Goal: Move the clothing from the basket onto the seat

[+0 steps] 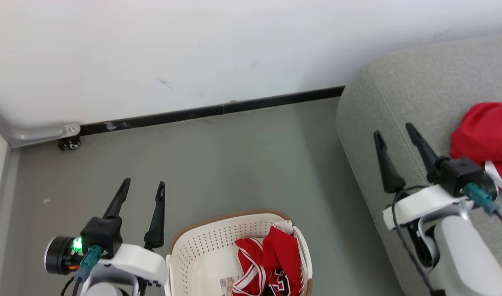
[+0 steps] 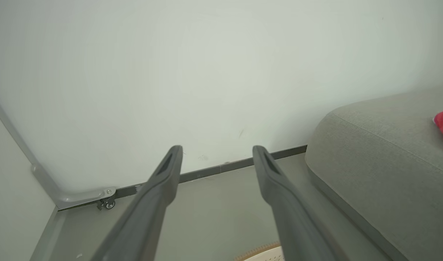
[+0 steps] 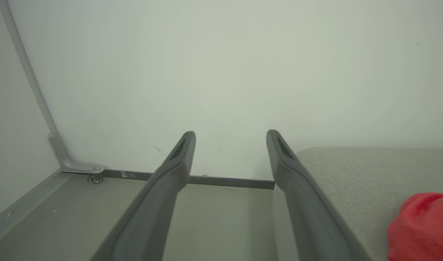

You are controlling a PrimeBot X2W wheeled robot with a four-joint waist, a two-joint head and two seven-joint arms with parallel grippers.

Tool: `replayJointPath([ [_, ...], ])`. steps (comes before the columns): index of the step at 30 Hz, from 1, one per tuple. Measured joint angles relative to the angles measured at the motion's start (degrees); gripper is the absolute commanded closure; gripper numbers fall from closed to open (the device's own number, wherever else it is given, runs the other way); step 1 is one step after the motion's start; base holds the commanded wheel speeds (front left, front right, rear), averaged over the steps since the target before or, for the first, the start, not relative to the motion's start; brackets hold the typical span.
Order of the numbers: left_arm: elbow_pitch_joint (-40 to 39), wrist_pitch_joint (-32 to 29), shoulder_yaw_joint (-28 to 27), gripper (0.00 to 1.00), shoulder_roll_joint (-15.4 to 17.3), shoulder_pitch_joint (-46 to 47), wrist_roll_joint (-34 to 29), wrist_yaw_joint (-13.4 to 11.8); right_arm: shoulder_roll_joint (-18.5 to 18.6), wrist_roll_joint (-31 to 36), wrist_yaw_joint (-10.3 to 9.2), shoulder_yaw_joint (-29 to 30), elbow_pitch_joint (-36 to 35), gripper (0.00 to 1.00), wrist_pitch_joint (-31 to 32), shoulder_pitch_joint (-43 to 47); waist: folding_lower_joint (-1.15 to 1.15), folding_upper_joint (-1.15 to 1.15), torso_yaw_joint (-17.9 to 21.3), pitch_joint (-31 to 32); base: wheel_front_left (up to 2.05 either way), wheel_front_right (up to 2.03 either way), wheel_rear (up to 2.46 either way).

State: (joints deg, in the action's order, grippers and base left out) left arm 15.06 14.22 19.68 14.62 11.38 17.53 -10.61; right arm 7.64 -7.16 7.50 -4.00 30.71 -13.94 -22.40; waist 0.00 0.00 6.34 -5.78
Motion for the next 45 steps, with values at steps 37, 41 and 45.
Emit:
replayJointPath([
  [37, -2.4, 0.0, -0.8, 0.00, 1.3, -11.4, -0.2, -0.9, -5.2, 3.8, -0.01, 4.7, -14.3, 0.00, 0.5, 22.8, 0.00, 0.00, -3.3, 9.1, 0.00, 0.00, 0.00],
  [41, -2.4, 0.0, -1.3, 0.00, 1.4, -11.4, -0.2, -1.0, -5.2, 2.1, 0.00, 3.2, -15.7, 0.00, 0.9, 23.6, 0.00, 0.00, -3.3, 9.1, 0.00, 0.00, 0.00],
  [45, -2.4, 0.0, -1.7, 0.00, 1.2, -11.4, -0.2, -1.3, -5.2, 1.5, 0.00, 2.5, -16.8, 0.00, 1.2, 24.0, 0.00, 0.00, -3.2, 9.1, 0.00, 0.00, 0.00],
])
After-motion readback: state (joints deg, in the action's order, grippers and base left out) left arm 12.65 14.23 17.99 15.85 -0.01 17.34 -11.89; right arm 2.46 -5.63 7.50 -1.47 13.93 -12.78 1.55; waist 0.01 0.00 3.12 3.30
